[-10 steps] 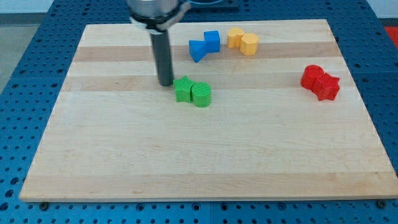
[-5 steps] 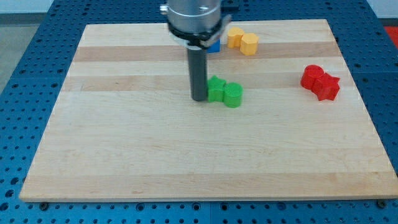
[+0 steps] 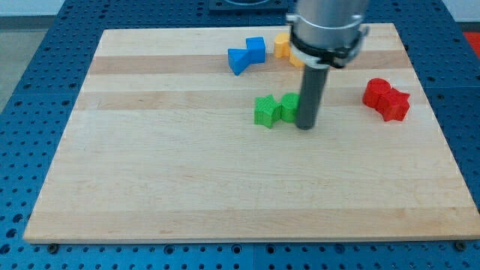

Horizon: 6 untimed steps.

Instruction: Place green star below the blue triangle

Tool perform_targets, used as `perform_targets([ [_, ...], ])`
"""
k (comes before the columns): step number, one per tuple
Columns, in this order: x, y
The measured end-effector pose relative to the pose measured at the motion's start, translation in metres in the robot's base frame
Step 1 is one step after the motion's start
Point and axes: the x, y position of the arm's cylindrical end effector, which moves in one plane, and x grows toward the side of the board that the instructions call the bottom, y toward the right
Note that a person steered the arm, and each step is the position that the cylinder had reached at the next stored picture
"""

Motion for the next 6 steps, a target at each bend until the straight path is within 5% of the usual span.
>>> perform_targets([
  [2, -0.018, -0.073],
  [5, 0.006, -0.106],
  [6, -0.029, -0.106],
])
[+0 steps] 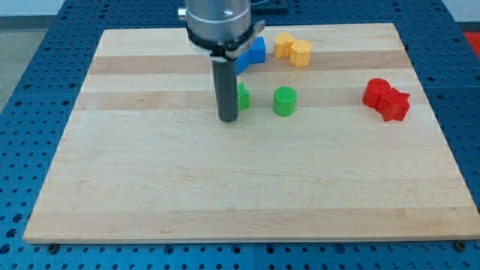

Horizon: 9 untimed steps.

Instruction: Place green star below the blue triangle

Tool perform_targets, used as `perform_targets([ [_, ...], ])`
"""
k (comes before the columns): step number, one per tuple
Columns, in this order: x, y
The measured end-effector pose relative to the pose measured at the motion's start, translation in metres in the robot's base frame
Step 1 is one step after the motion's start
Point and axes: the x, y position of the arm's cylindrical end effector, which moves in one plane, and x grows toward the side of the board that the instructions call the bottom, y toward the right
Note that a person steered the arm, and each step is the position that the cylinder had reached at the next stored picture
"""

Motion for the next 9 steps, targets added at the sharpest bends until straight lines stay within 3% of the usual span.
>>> perform_targets([
  [2, -0.035, 0.029],
  [4, -0.019, 0.088],
  [5, -0.031, 0.096],
  [7, -0.045, 0.039],
  [9, -0.040, 0.030],
])
